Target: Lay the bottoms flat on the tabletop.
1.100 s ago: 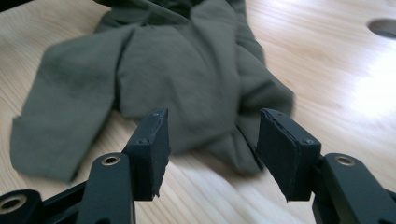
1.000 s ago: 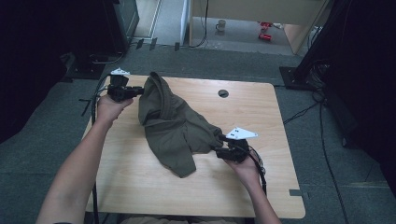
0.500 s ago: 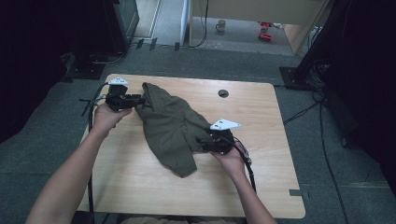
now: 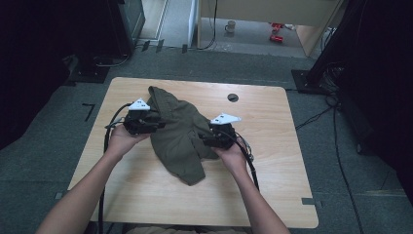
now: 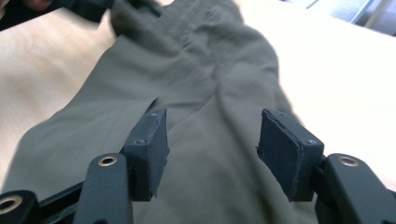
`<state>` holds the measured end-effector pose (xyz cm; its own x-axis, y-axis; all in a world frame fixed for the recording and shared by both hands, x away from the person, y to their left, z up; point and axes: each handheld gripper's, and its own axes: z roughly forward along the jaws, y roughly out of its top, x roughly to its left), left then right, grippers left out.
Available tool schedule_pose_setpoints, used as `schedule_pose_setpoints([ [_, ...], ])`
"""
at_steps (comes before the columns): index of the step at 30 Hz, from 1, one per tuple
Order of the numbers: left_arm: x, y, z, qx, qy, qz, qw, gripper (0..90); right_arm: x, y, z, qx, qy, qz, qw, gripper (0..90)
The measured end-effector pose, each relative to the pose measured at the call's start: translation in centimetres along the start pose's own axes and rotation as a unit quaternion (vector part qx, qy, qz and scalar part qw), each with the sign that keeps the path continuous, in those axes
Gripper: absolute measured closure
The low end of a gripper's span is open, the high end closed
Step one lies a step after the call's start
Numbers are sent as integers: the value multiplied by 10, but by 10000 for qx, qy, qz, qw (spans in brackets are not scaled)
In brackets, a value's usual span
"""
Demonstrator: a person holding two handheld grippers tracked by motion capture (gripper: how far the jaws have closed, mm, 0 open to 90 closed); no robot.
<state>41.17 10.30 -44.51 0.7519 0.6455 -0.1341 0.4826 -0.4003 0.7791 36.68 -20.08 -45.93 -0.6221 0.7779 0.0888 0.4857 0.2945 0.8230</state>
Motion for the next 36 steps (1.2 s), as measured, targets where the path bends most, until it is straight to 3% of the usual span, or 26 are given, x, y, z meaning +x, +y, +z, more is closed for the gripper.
schedule_pose_setpoints([
  [3, -6, -7, 5, -4, -143, -66, 9999, 607, -11, 8, 15, -18, -3, 247, 9997, 435],
  [7, -10, -14, 9, -11, -253, -168, 9995, 602, -18, 12, 28, 41, 0, 360, 9993, 445],
  [15, -18, -25, 11, -62, -398, -379, 9985, 556, -23, 22, 56, 540, 10, 420, 9977, 505],
  [17, -21, -25, 10, -44, -382, -330, 9987, 545, -24, 23, 61, 646, 18, 417, 9970, 581],
  [20, -23, -25, 8, -90, -401, -290, 9987, 528, -26, 21, 64, 916, 155, 501, 9944, 826],
  [21, -23, -26, 8, -137, -425, -339, 9984, 527, -25, 21, 60, 1046, 149, 388, 9936, 900],
  [24, -23, -29, 8, -167, -427, -368, 9983, 529, -23, 23, 52, 1020, 148, 307, 9942, 900],
  [25, -22, -30, 8, -176, -432, -375, 9982, 530, -18, 28, 37, 815, 139, 209, 9964, 900],
  [26, -22, -31, 8, -194, -441, -386, 9981, 530, -18, 28, 37, 815, 139, 209, 9964, 900],
  [29, -23, -31, 7, -281, -433, -416, 9978, 529, -8, 33, 6, 448, 198, 123, 9987, 900],
  [30, -24, -31, 7, -306, -436, -423, 9977, 529, -8, 33, 6, 448, 198, 123, 9987, 900],
  [36, -26, -32, 5, -347, -429, -386, 9977, 528, 6, 23, -42, 57, 89, -70, 9999, 900],
])
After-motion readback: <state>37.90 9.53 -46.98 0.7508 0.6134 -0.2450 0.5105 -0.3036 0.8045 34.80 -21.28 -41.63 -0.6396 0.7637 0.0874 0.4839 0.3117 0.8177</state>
